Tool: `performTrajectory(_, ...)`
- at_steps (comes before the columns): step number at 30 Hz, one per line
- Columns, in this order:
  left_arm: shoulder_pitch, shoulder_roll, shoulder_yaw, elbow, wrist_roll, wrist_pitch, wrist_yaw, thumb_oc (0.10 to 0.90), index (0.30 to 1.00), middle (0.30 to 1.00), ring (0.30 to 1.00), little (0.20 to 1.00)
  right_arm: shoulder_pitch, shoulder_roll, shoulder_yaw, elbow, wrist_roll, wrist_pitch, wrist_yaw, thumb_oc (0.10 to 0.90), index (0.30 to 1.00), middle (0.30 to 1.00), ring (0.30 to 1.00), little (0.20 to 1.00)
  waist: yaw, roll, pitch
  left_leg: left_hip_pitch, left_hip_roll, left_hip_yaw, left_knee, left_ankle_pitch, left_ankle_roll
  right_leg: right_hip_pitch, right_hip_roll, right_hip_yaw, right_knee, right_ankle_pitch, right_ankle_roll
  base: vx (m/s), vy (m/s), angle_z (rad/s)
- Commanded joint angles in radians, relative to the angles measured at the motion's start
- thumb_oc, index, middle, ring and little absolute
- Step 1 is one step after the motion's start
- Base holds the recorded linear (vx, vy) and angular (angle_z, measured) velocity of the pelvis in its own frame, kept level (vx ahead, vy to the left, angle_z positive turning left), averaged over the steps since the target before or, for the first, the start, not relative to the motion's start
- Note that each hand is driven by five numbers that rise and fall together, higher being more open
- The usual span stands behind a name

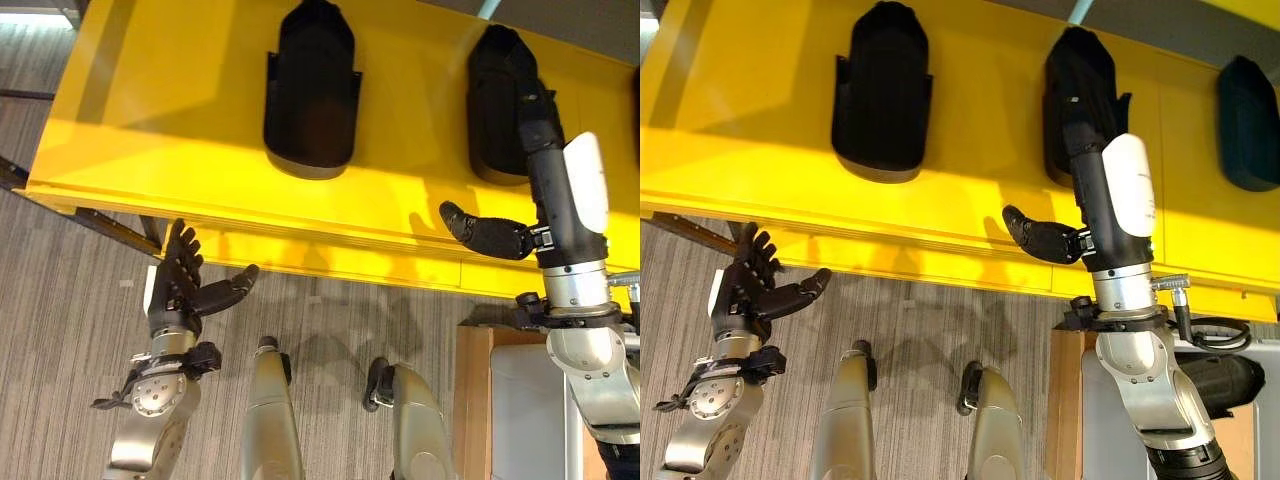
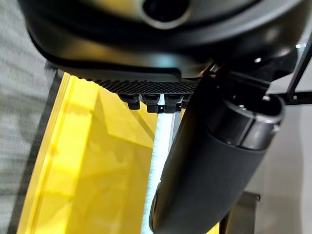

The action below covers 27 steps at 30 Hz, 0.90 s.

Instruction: Move parts from the plastic box to the shelf.

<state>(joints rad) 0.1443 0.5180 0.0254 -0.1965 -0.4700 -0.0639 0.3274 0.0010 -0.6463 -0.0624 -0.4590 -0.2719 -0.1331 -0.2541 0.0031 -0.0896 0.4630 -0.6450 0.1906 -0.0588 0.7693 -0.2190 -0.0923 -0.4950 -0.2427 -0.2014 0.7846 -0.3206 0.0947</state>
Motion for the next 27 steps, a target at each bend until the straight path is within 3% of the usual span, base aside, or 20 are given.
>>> performTrajectory(1, -0.024, 0.044, 0.051, -0.15, 0.188, -0.101, 0.015, 0.9, 1.0, 1.0, 1.0, 1.0, 0.036, -0.001, -0.134, -0.044, 0.015, -0.088, -0.061, 0.9, 1.0, 1.0, 1.0, 1.0, -0.042, 0.007, -0.119, 0.072, 0.086, -0.007, -0.052, 0.014, -0.017, 0.077, 0.01, 0.052, -0.054, 0.017, -0.001, 0.01, 0.002, -0.05)
performTrajectory(6, -0.015, 0.099, 0.099, -0.169, 0.357, -0.106, 0.061, 0.9, 1.0, 1.0, 1.0, 1.0, 0.142, 0.063, -0.184, -0.001, 0.024, -0.106, -0.096, 0.9, 1.0, 1.0, 1.0, 1.0, -0.061, 0.009, -0.125, 0.095, 0.097, 0.001, -0.061, 0.015, -0.024, 0.087, 0.016, 0.061, -0.061, 0.015, 0.001, 0.0, -0.004, -0.08)
performTrajectory(8, -0.003, 0.172, 0.153, -0.179, 0.544, -0.091, 0.1, 0.9, 1.0, 1.0, 1.0, 1.0, 0.2, 0.094, -0.216, 0.039, 0.046, -0.118, -0.109, 0.9, 1.0, 1.0, 1.0, 1.0, -0.077, 0.012, -0.13, 0.106, 0.102, 0.004, -0.068, 0.019, -0.03, 0.094, 0.019, 0.065, -0.065, 0.012, 0.001, -0.02, -0.017, -0.16)
performTrajectory(9, -0.003, 0.173, 0.153, -0.179, 0.544, -0.091, 0.101, 0.9, 1.0, 1.0, 1.0, 1.0, 0.201, 0.095, -0.216, 0.038, 0.046, -0.118, -0.108, 0.9, 1.0, 1.0, 1.0, 1.0, -0.077, 0.012, -0.131, 0.107, 0.102, 0.004, -0.068, 0.019, -0.03, 0.095, 0.019, 0.064, -0.065, 0.012, 0.001, -0.03, -0.022, -0.08)
performTrajectory(10, 0.014, 0.223, 0.19, -0.188, 0.667, -0.079, 0.126, 0.9, 1.0, 1.0, 1.0, 1.0, 0.214, 0.098, -0.234, 0.052, 0.053, -0.128, -0.125, 0.9, 1.0, 1.0, 1.0, 1.0, -0.081, 0.018, -0.131, 0.111, 0.105, 0.007, -0.073, 0.021, -0.034, 0.095, 0.019, 0.064, -0.064, 0.011, 0.002, -0.02, -0.009, -0.05)
performTrajectory(12, 0.016, 0.224, 0.191, -0.189, 0.669, -0.079, 0.127, 0.9, 1.0, 1.0, 1.0, 1.0, 0.214, 0.099, -0.233, 0.053, 0.053, -0.129, -0.125, 0.9, 1.0, 1.0, 1.0, 1.0, -0.082, 0.016, -0.132, 0.112, 0.105, 0.008, -0.073, 0.022, -0.034, 0.095, 0.018, 0.065, -0.064, 0.011, 0.001, -0.02, -0.011, -0.07)
performTrajectory(13, 0.055, 0.323, 0.256, -0.201, 0.874, -0.058, 0.158, 0.9, 1.0, 1.0, 1.0, 1.0, 0.235, 0.102, -0.262, 0.073, 0.063, -0.14, -0.138, 0.9, 1.0, 1.0, 1.0, 1.0, -0.084, 0.027, -0.134, 0.114, 0.107, 0.007, -0.078, 0.024, -0.037, 0.093, 0.021, 0.066, -0.063, 0.01, 0.002, -0.02, -0.013, -0.04)
performTrajectory(16, 0.081, 0.367, 0.295, -0.24, 0.979, -0.051, 0.159, 0.9, 1.0, 1.0, 1.0, 1.0, 0.238, 0.111, -0.277, 0.099, 0.06, -0.134, -0.154, 0.9, 1.0, 1.0, 1.0, 1.0, -0.088, 0.03, -0.138, 0.116, 0.109, 0.009, -0.084, 0.029, -0.039, 0.09, 0.022, 0.066, -0.06, 0.009, 0.003, 0.0, 0.0, 0.0)
performTrajectory(27, 0.046, 0.386, 0.3, -0.295, 1.096, -0.031, 0.123, 0.9, 1.0, 1.0, 1.0, 1.0, 0.211, 0.152, -0.282, 0.11, 0.037, -0.1, -0.185, 0.9, 1.0, 1.0, 1.0, 1.0, -0.098, 0.038, -0.139, 0.116, 0.109, 0.016, -0.089, 0.034, -0.041, 0.081, 0.026, 0.073, -0.052, 0.007, -0.001, 0.0, -0.002, -0.01)
